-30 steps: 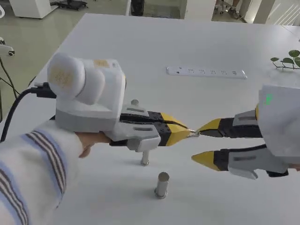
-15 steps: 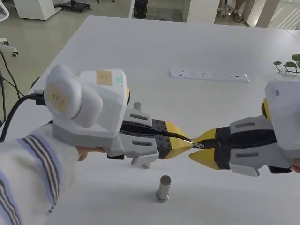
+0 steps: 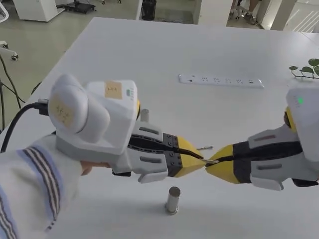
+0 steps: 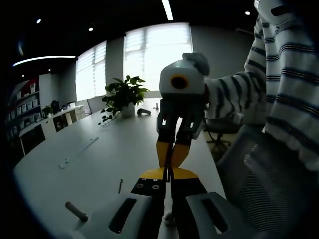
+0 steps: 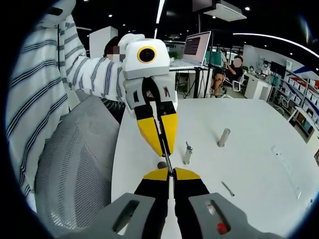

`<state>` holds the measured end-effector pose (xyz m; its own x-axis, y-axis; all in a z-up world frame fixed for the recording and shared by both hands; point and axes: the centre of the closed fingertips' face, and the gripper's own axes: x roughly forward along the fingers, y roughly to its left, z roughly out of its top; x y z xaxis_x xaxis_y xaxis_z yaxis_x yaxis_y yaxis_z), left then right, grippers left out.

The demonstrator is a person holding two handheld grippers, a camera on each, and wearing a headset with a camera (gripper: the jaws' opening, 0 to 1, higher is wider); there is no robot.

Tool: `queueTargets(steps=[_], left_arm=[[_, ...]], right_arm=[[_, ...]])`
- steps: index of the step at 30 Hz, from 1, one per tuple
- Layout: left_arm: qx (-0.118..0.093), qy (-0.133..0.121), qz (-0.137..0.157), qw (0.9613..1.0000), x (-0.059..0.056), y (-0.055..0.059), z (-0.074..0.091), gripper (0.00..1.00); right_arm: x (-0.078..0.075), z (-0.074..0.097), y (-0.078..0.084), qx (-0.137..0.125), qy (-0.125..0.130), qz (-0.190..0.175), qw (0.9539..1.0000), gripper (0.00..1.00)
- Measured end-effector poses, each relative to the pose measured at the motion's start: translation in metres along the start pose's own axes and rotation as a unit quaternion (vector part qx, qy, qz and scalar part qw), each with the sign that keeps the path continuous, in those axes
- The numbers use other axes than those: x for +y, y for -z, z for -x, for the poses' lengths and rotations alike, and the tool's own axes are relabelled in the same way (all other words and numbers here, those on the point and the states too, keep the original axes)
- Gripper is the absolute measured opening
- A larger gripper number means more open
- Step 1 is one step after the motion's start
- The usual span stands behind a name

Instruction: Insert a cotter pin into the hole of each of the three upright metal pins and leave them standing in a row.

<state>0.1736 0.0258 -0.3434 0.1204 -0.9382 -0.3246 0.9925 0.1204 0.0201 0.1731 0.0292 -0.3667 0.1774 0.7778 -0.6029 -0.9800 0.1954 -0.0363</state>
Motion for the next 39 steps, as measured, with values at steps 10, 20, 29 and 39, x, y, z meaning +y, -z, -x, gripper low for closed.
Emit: queueTargets(steps=[10,20,29,39], left_arm=[[0.019,-0.007,0.034,0.9992,0.001,0.018,0.003,0.27],[0.079,-0.01,0.052,0.9955,-0.009,0.068,0.004,0.27],[0.087,-0.028,0.073,0.9931,0.002,0.086,0.005,0.21],[0.106,-0.011,0.053,0.9929,-0.001,0.094,-0.003,0.13]], right_arm=[[0.003,-0.001,0.012,0.026,-0.005,0.012,0.9996,0.0],[0.005,-0.019,0.057,0.099,-0.012,0.048,0.9938,0.0],[0.004,-0.033,0.071,0.12,-0.017,0.044,0.9916,0.0],[0.015,-0.043,0.082,0.139,-0.024,0.038,0.9892,0.0]])
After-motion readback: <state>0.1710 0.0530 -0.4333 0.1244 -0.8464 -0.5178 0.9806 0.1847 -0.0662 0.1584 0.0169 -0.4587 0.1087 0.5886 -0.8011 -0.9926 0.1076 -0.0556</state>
